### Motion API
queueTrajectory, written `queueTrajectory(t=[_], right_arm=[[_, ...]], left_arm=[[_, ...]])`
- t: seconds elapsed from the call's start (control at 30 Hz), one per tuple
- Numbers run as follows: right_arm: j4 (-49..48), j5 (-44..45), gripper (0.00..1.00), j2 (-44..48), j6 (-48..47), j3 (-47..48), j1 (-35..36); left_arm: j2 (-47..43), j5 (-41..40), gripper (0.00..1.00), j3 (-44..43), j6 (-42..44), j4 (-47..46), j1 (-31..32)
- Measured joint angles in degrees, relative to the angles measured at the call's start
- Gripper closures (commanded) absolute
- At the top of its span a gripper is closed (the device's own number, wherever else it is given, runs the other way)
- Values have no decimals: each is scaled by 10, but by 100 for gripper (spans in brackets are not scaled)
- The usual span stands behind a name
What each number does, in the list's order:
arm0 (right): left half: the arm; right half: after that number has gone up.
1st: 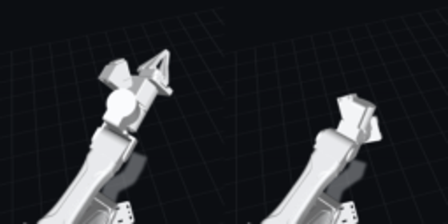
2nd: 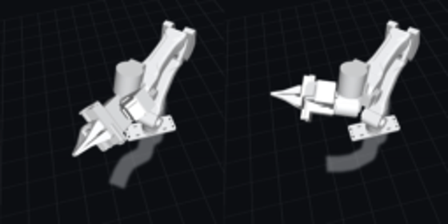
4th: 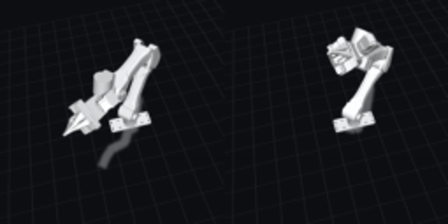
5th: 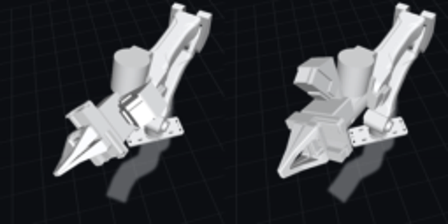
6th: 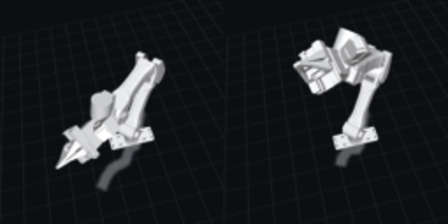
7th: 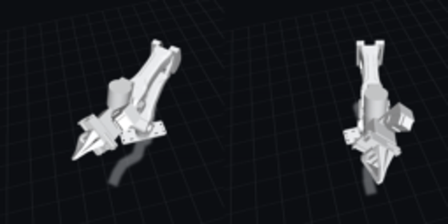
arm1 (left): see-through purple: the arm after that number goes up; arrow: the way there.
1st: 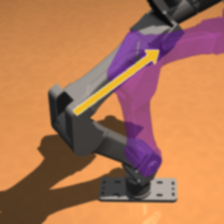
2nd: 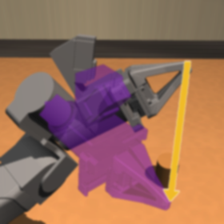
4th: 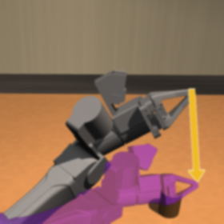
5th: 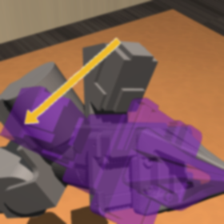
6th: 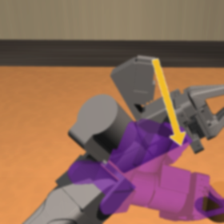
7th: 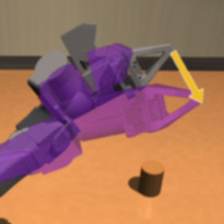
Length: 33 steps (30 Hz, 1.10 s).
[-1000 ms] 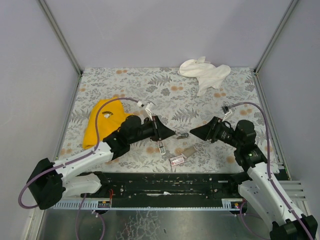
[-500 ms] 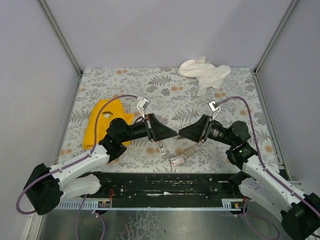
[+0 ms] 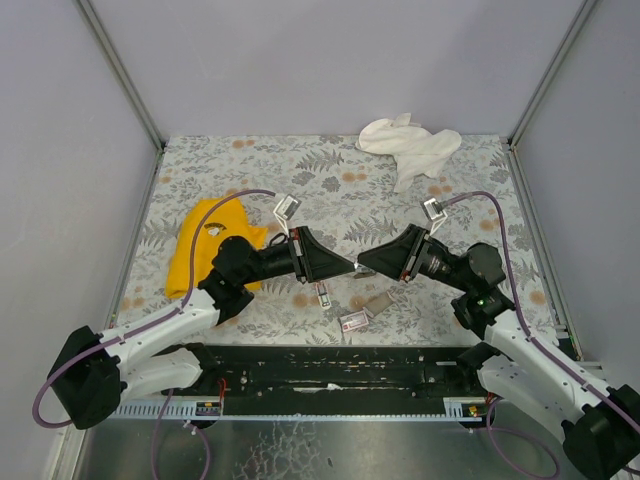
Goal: Load the staples into the stapler
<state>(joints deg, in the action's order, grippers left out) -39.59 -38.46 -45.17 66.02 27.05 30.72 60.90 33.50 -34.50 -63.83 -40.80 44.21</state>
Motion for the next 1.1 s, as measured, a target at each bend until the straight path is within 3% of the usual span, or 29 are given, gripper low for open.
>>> queueTrajectory(t=[0.27,0.73,1.1], right_arm=[[-28,-1,63,-7,15,0,0],[-32,-7,62,-7,19,0,3],[-32,-14,68,-7,19,0,4]], left_arm=[[5,0,83,0,-2,0,0],[12,-3,84,0,-7,-14,0],[14,-10,85,0,-9,-21,0]])
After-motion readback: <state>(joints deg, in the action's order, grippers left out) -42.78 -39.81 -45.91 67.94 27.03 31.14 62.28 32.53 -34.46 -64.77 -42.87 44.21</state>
